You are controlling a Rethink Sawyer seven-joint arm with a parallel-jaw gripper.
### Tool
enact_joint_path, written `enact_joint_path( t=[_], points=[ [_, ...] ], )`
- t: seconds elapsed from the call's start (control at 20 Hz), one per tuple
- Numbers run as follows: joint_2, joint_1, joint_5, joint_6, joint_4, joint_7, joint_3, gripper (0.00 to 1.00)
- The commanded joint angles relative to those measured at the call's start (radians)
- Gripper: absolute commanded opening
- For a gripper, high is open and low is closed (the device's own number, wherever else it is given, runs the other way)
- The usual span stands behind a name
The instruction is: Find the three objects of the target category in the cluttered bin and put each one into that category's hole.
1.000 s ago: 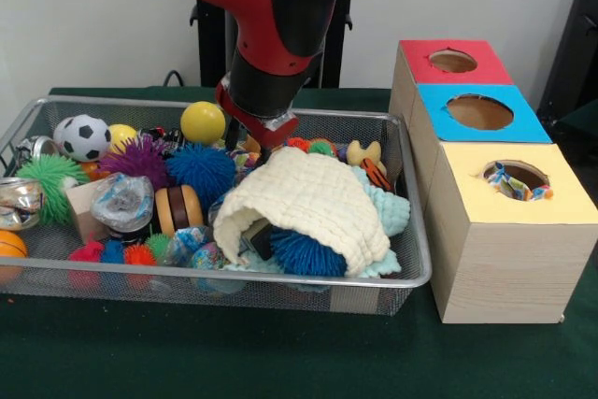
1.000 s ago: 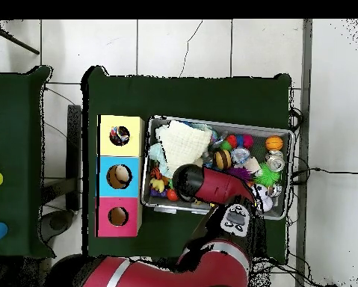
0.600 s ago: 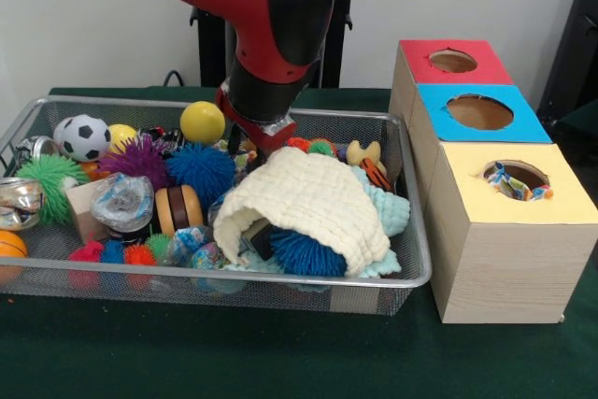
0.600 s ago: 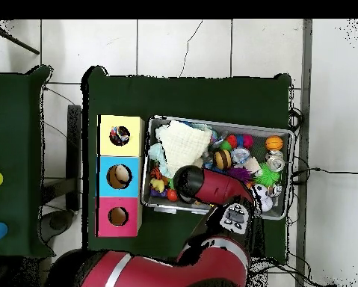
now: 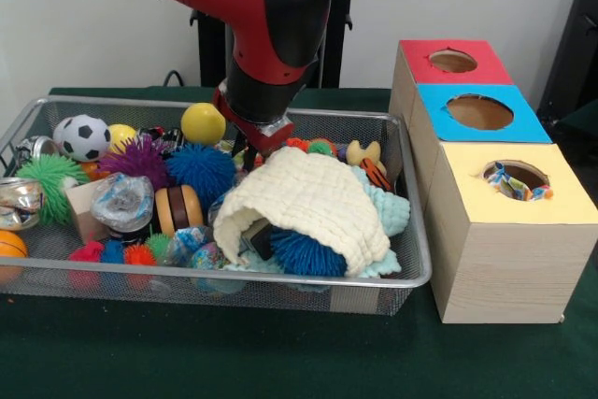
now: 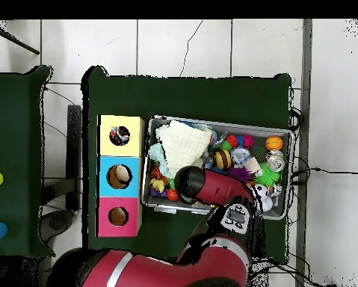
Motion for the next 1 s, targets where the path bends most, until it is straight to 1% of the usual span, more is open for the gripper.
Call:
enact_joint_path(
  t=[0.05,0.1,0.25,0.3,0.35,0.4,0.45,0.5,0.55,0.65,0.85,0.9,0.95,1.0],
  points=[
    [0.005,-0.01,0.049,0.104,0.026,0.172,0.043,0.0],
    [-0.038,0.009,0.039,0.158,0.007,0.165,0.015,0.0],
    [-0.118,0.031,0.014,0.2,-0.039,0.129,-0.017,0.0],
    [-0.146,0.041,0.003,0.168,-0.055,0.117,-0.028,0.0],
    [-0.161,0.041,0.0,0.162,-0.061,0.108,-0.026,0.0],
    [-0.181,0.046,-0.009,0.126,-0.074,0.098,-0.031,0.0],
    [-0.191,0.046,-0.016,0.111,-0.082,0.089,-0.03,0.0],
    [-0.212,0.036,-0.009,0.083,-0.08,0.08,-0.011,0.0],
    [-0.22,0.038,-0.011,0.086,-0.089,0.074,-0.01,0.0],
    [-0.241,0.044,-0.014,0.107,-0.115,0.064,-0.013,0.0],
    [-0.281,0.033,0.007,0.167,-0.154,0.052,0.021,0.0],
    [-0.295,0.02,0.023,0.167,-0.157,0.048,0.048,0.0],
    [-0.3,0.02,0.024,0.18,-0.166,0.046,0.052,0.0],
    [-0.31,0.01,0.035,0.192,-0.174,0.039,0.072,0.0]
  ],
)
